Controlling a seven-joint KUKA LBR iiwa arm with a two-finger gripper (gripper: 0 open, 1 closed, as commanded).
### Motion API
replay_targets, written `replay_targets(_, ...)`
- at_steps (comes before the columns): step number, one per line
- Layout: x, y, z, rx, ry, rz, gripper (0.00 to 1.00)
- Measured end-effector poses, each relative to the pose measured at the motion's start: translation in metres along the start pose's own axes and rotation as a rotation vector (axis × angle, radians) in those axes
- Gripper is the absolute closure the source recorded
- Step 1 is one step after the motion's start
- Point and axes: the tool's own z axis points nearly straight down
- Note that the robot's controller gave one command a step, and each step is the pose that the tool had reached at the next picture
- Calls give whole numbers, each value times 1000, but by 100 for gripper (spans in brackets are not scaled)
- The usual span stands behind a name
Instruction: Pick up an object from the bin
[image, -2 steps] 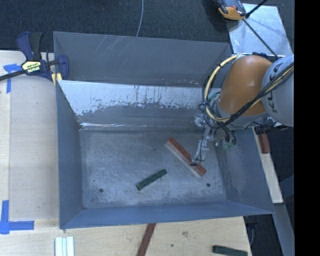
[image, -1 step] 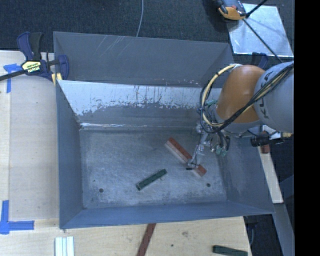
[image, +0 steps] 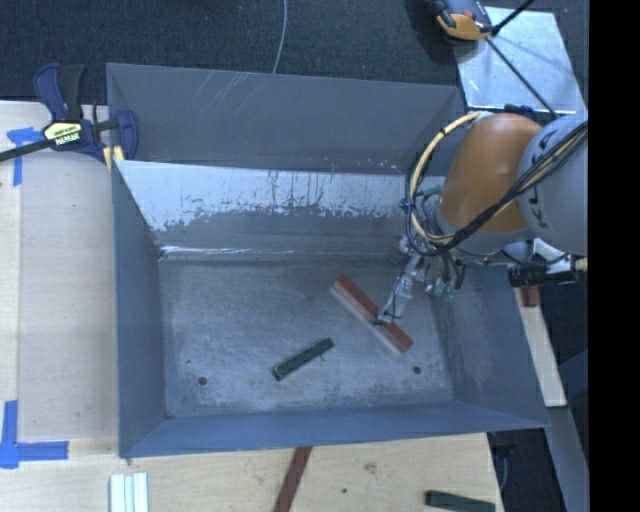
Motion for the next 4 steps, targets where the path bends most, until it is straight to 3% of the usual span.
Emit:
replay_targets(1,27,9,41,2,4,39,0)
replay_targets(2,19,-9,41,1,0,220,100)
replay_targets(4,19,-9,41,1,0,219,100)
